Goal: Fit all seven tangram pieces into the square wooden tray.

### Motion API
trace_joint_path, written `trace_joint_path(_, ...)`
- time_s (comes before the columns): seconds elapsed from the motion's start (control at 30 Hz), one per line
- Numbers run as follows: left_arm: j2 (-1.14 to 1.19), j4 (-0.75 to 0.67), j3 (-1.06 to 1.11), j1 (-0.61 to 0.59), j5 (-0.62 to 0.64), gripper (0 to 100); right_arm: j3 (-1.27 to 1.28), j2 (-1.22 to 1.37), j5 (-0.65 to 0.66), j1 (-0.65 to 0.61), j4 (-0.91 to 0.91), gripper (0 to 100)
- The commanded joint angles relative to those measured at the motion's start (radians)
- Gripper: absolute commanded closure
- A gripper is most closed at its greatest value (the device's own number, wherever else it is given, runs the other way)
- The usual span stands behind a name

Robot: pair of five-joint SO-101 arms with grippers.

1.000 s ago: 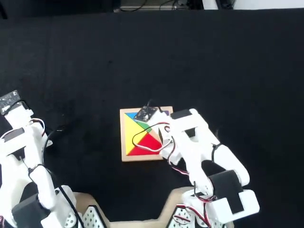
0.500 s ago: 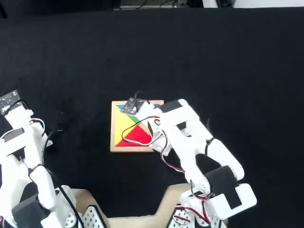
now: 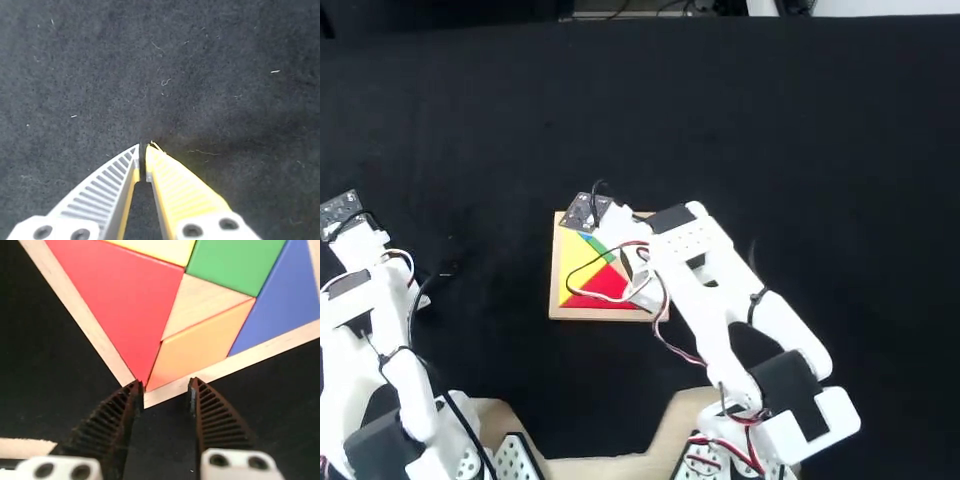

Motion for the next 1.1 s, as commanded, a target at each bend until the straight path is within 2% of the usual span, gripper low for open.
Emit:
trace_joint_path(0.0,-0.014,-0.011,-0.004,0.010,-0.003,97,-0.047,-0.015,-0.005,0.003,0.009,84.4)
trace_joint_path(0.23,-0.014,-0.011,-0.004,0.013,-0.003,97,0.042,-0.016,0.002,0.009,0.107,84.4)
trace_joint_path(0.47,-0.014,-0.009,-0.004,0.013,-0.003,97,0.179,-0.007,-0.006,0.012,-0.075,84.4)
trace_joint_path(1.07,-0.014,-0.009,-0.004,0.013,-0.003,97,0.053,-0.005,-0.046,0.011,-0.095,84.3)
